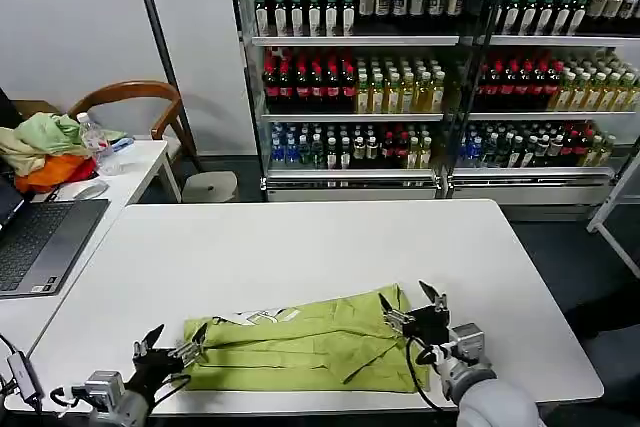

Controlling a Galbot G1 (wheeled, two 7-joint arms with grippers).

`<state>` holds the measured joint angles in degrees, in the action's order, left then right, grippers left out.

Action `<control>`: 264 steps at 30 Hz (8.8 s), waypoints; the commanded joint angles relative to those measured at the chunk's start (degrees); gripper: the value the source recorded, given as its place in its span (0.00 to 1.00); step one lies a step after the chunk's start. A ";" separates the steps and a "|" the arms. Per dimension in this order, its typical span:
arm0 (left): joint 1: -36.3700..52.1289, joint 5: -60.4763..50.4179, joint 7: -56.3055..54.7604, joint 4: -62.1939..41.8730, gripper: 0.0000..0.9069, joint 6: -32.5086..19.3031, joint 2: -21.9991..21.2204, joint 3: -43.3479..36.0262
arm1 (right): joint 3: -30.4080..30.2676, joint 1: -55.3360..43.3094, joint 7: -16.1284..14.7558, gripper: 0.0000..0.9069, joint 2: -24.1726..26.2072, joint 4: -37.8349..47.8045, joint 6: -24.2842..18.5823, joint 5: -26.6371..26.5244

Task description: Fold and organize the clothes.

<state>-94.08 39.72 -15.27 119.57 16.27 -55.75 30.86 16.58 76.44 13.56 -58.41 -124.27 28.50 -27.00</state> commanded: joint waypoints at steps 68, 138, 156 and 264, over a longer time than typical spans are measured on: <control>2.46 -3.44 -5.16 -2.39 0.04 8.79 -0.29 21.38 | 1.95 -0.27 0.16 1.00 -0.18 -0.51 -0.65 2.12; 16.61 -19.23 2.54 -5.59 1.00 5.14 -14.03 -18.48 | 7.45 4.14 0.21 1.00 0.03 -3.13 -1.06 3.46; 9.47 -10.41 7.34 7.87 1.00 -3.12 -10.22 -8.35 | 4.13 0.40 0.14 1.00 -0.84 -1.72 -1.14 3.64; 7.46 -19.38 3.70 11.83 0.04 10.31 -22.26 -19.05 | 4.95 1.11 -0.24 1.00 -2.12 -1.00 -2.24 5.22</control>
<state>-88.39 41.42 -12.30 125.67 29.35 -61.24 50.03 19.49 75.46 13.35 -60.67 -124.70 26.30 -21.91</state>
